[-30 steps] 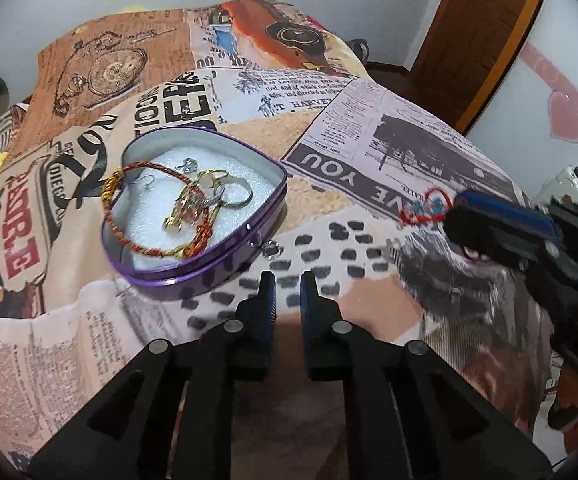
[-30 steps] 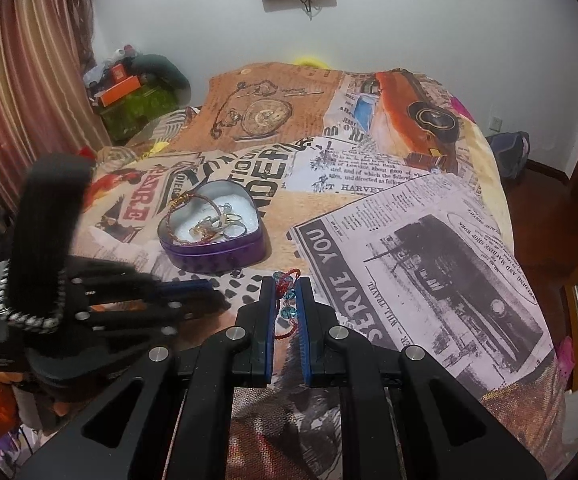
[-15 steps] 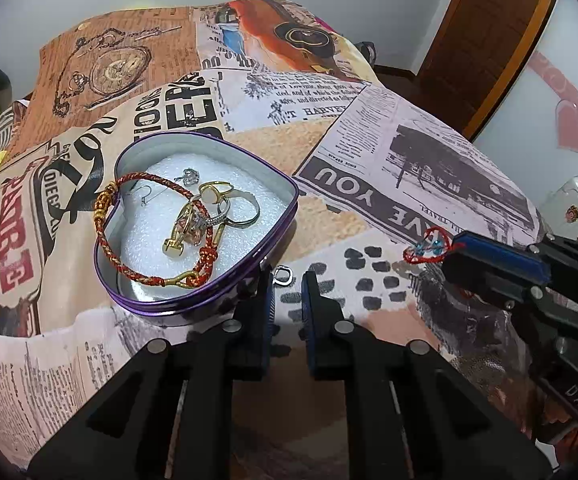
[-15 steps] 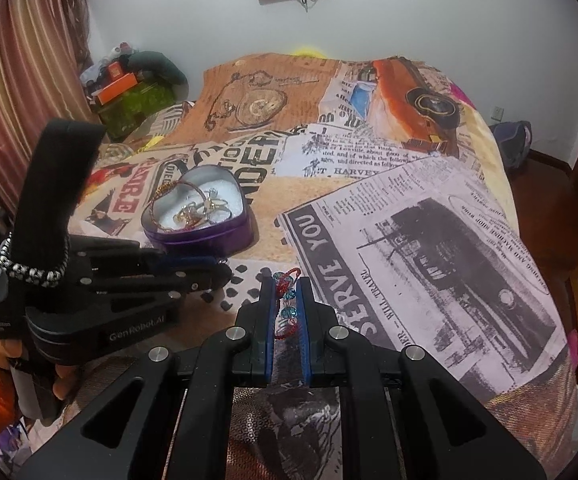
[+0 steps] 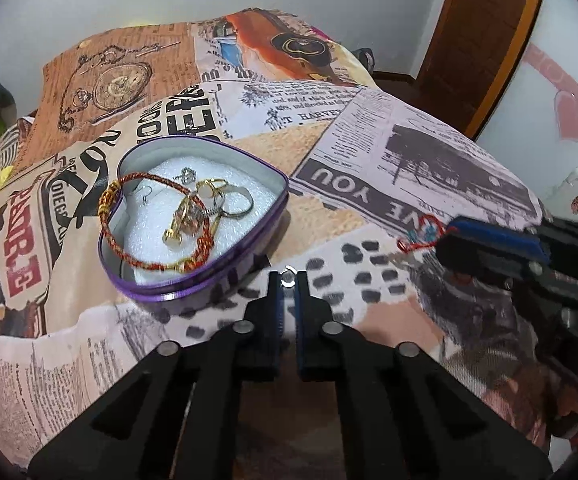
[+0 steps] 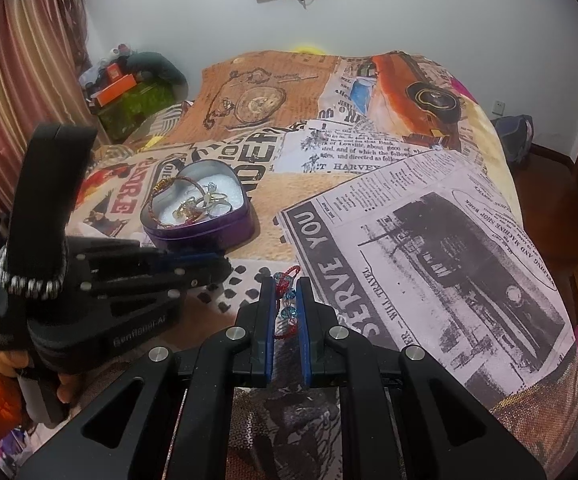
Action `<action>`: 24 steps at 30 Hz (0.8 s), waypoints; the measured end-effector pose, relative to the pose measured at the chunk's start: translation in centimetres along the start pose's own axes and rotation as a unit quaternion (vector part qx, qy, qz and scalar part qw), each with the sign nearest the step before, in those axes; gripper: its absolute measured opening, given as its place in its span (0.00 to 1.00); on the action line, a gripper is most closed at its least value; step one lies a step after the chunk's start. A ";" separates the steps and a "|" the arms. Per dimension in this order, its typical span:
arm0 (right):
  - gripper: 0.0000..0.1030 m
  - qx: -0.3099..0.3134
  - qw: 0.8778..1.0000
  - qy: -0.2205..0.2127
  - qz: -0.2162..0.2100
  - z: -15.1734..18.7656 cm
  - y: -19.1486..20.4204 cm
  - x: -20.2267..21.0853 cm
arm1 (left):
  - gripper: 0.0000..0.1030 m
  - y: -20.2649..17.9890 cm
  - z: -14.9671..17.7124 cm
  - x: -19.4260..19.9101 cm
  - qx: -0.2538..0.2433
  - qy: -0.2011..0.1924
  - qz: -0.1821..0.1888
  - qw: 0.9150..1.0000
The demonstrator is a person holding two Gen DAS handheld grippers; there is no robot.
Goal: Organize jewelry
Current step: 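Carry the silver ring toward the tin with left while right carries the beaded string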
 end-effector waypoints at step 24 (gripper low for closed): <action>0.09 -0.006 1.000 -0.003 0.002 0.1 -0.2 0.7 | 0.20 0.1 -0.9 -0.8 0.001 0.012 0.010 1.000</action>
Point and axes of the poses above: each gripper's, at about its wrist camera, not at the fingertips, and x roughly against the way its jaws point, y to its left, z to its underside, the point moved 1 cm from there along -x, roughly the way its jaws point, and after that the axes turned 6 degrees about -z, right-handed, at the moved point
